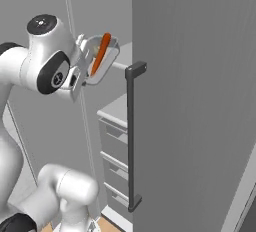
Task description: Take the meat container that has the chicken drumstick and place it on the second highest rack of the freezer. Then take the vegetable container that has the carrot and mushroom and place it on the highest rack of the freezer.
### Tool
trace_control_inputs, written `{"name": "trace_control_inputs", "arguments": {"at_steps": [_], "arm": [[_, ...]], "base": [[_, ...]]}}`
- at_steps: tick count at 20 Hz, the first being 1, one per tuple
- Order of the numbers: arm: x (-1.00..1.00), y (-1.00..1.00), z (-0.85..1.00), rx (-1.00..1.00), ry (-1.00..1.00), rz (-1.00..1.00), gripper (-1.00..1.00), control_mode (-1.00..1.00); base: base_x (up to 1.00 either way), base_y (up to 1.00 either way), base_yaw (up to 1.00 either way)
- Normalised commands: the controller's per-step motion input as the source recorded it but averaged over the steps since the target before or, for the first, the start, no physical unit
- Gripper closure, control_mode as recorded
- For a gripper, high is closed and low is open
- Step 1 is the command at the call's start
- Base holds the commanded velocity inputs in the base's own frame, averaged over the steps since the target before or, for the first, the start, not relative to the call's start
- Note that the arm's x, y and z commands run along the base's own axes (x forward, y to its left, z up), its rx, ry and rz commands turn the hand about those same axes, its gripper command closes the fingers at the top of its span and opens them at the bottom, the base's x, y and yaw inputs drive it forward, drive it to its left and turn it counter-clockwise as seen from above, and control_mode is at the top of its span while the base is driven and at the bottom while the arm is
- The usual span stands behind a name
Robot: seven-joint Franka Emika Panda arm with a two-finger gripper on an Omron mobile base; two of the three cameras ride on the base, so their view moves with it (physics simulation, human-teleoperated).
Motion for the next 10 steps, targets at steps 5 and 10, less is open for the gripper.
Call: {"name": "trace_control_inputs", "arguments": {"at_steps": [5, 10], "arm": [[0.75, -0.02, 0.02, -0.16, -0.02, -0.02, 1.00, -1.00], [0.61, -0.16, -0.39, -0.16, -0.05, 0.00, 1.00, -1.00]], "base": [[0.00, 0.00, 0.00], [0.00, 0.00, 0.00]]}}
